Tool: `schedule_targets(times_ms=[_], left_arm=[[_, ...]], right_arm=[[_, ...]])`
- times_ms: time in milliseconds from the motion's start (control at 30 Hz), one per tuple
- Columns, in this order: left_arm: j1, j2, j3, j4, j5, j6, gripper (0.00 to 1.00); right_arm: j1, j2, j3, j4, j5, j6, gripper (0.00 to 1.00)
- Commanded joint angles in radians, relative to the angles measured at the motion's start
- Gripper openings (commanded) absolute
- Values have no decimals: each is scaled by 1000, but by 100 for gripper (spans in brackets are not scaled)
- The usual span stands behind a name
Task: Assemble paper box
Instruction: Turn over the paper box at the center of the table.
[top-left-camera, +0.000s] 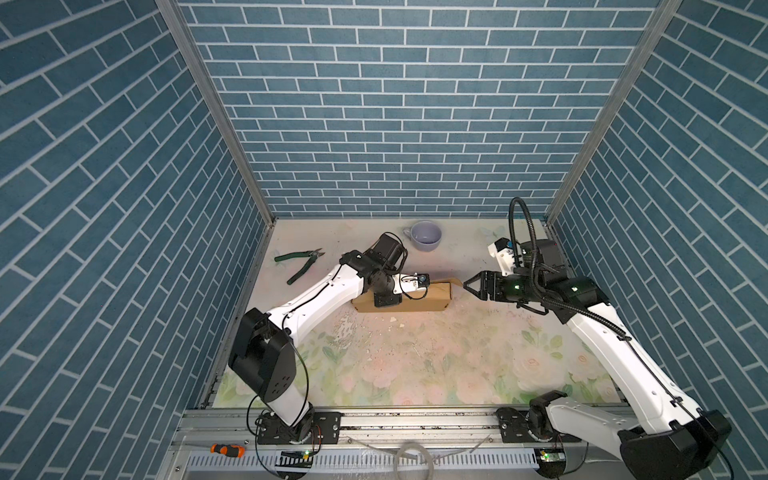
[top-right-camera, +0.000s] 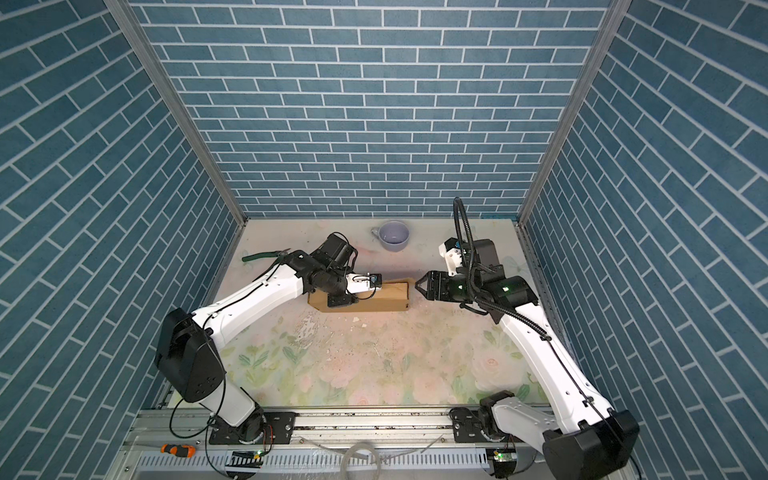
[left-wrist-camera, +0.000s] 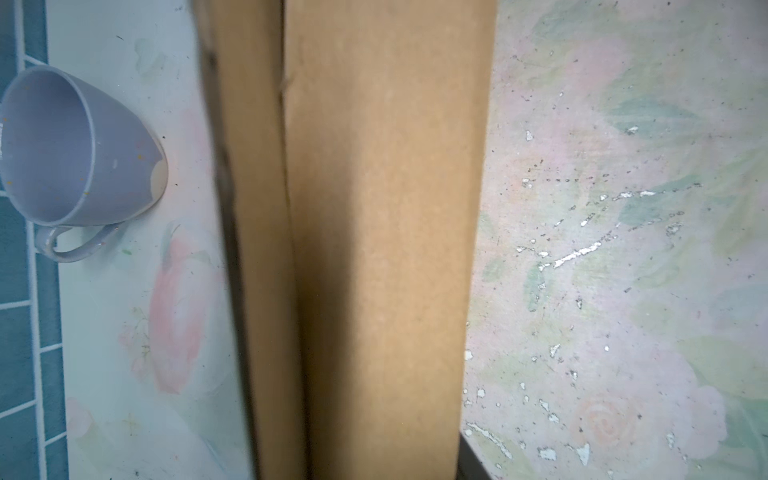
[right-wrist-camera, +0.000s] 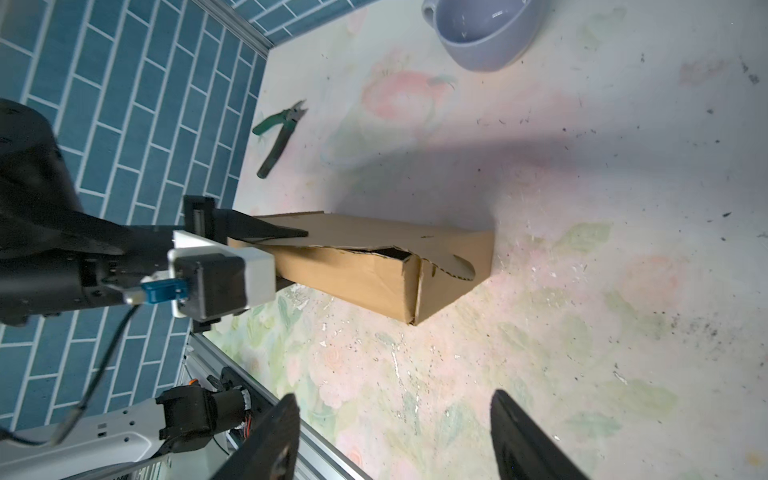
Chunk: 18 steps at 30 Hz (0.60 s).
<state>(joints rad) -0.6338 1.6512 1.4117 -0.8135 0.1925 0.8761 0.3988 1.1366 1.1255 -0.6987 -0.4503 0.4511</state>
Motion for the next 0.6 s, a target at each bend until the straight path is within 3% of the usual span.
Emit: schedule_targets(times_ms=[0, 233, 567], left_arm=[[19, 53, 33, -107, 51, 10, 41], [44, 138, 111, -140, 68, 24, 41], [56, 161, 110, -126, 65, 30, 38]], right_arm=[[5, 59, -64, 182, -48, 47, 69], [0, 170, -164, 427, -174, 155, 66], [-80, 257, -263, 711, -321, 341, 52]])
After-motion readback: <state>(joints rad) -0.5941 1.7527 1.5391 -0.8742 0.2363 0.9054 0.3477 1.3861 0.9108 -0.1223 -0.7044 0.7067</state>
